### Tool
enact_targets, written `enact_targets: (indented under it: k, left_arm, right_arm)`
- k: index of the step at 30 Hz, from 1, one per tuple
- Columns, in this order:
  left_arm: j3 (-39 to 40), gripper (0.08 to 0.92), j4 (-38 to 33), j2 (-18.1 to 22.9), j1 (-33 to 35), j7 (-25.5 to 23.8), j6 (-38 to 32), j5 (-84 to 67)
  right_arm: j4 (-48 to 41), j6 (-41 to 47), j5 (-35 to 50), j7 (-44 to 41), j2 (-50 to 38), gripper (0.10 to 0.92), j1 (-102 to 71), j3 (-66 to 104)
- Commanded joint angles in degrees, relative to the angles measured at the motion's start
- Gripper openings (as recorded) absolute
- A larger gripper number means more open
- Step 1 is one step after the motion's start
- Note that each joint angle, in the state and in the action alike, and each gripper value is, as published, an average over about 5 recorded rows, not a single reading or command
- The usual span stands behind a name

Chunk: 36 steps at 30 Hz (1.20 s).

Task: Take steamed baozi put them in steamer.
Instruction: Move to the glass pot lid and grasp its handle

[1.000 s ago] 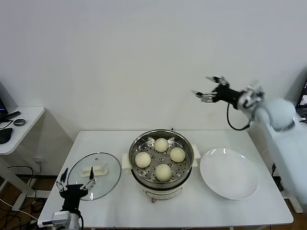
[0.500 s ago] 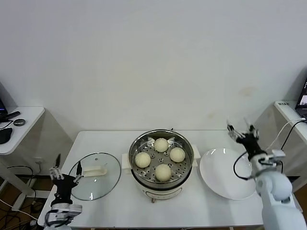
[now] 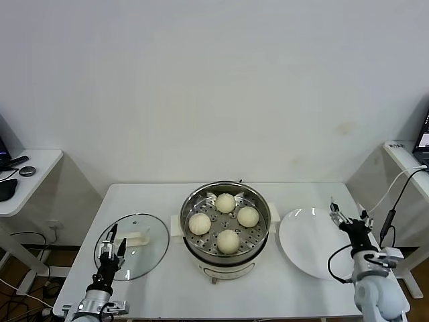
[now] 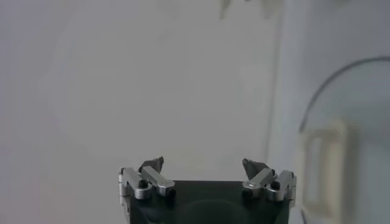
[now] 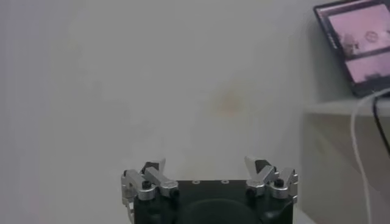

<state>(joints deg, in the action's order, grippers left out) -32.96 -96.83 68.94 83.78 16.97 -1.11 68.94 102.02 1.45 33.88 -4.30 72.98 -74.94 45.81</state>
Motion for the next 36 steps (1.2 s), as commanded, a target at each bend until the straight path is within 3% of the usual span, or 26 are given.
enact_targets:
  k: [1,36]
  left_arm:
    - [2.87,0.823,6.96,-1.08,-2.37,-0.55,1.54,5.54]
    - [4.27,0.823,24.30,1.03,-18.62,1.81,2.24,8.37]
  right_arm:
    - [0.78,-1.85,0.07,1.86,2.13,0.823,-4.26,1.25]
    - [-2.48,-3.32,-1.54,1.68,3.22,0.823,-4.04,1.18]
